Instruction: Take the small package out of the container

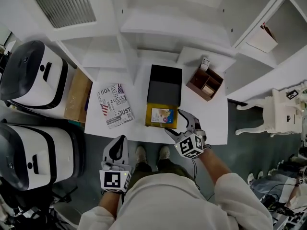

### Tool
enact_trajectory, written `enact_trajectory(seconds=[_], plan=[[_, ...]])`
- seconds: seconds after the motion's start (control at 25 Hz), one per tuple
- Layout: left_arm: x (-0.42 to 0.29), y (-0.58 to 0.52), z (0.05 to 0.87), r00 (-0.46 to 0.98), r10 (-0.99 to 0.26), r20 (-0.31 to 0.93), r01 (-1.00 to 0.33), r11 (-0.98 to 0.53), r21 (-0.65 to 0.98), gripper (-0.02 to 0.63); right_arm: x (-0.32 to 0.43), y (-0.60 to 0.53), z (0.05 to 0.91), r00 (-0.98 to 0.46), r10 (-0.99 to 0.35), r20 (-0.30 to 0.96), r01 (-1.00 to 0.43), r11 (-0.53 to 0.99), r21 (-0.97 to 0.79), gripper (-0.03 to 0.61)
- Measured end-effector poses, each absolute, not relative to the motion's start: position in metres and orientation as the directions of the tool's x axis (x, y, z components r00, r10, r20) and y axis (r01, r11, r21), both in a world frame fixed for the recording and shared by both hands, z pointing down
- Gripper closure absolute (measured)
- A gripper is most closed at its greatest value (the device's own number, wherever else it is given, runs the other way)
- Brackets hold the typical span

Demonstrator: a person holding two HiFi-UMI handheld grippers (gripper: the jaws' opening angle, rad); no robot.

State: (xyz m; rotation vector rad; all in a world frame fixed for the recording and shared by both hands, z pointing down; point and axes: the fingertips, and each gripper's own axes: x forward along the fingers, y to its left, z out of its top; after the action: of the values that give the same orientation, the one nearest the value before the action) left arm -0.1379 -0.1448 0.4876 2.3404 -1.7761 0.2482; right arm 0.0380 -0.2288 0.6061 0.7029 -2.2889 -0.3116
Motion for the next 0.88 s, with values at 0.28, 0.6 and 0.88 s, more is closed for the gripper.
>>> enact_trajectory(seconds=[0.28, 0.6, 0.88], plan=[[-0.146, -0.140, 0.499, 0.218, -0.936, 0.278, -0.976, -0.212, 0.051, 0.606, 0.030, -0.241, 0.688, -0.542, -0.420, 0.728, -0.204, 0.906, 0.371, 0.138], [-0.158, -0.130, 0.512, 0.163, -0.935, 0.316, -0.987, -0.157, 0.045, 0.606, 0.018, -0.253, 0.757, -0.459, -0.279, 0.844, -0.082, 0.959, 0.273, 0.138], [-0.172, -0.126, 0.520, 0.123, -0.933, 0.339, -0.992, -0.114, 0.046, 0.606, 0.009, -0.258, 0.799, -0.381, -0.193, 0.904, -0.024, 0.980, 0.198, 0.140]])
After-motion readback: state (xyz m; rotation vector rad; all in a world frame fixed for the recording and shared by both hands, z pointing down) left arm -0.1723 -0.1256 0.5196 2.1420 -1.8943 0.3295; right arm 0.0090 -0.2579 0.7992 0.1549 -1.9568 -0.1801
